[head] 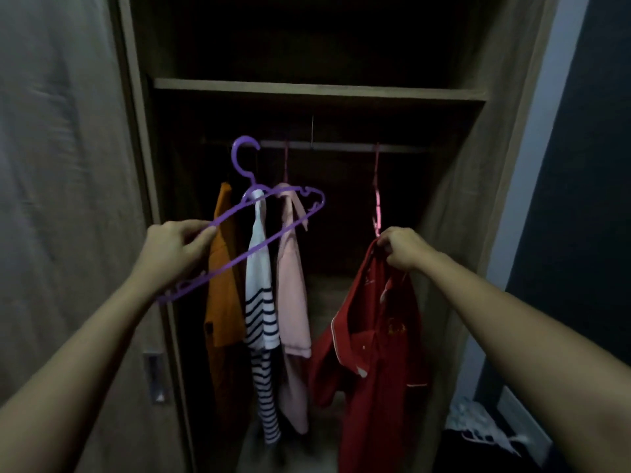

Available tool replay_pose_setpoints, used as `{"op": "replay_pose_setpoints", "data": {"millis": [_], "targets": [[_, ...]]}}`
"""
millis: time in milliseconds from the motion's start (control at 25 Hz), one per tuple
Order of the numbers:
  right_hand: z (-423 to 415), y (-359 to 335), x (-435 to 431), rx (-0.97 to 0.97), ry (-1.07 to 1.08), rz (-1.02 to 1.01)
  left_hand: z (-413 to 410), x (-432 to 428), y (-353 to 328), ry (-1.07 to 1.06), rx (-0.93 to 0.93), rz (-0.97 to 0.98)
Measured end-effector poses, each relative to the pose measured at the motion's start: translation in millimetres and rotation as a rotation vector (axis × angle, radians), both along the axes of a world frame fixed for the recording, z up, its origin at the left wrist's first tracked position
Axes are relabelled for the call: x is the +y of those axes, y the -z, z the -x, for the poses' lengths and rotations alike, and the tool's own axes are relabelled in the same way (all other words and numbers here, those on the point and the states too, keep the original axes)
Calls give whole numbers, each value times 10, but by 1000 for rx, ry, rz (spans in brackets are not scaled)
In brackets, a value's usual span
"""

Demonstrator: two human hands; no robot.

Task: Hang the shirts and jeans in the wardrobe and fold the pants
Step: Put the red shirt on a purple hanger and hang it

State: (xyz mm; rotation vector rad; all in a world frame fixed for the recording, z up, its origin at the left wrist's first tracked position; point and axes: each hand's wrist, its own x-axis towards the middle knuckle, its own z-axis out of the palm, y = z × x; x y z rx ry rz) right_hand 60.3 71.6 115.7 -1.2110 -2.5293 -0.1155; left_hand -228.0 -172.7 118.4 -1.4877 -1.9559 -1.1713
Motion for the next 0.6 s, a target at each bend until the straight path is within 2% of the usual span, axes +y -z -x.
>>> {"op": "replay_pose_setpoints", "data": {"millis": [160, 320, 440, 600], "targets": [[108, 36, -173, -69, 17, 40, 123, -734, 129, 223, -118, 95], [193, -8, -444, -184, -61, 52, 62, -1027, 320, 426, -226, 136], [292, -42, -711, -221, -154, 61, -63, -907, 507, 416, -110, 132], [546, -101, -1144, -157, -320, 27, -335, -530, 880, 384, 25, 96]]}}
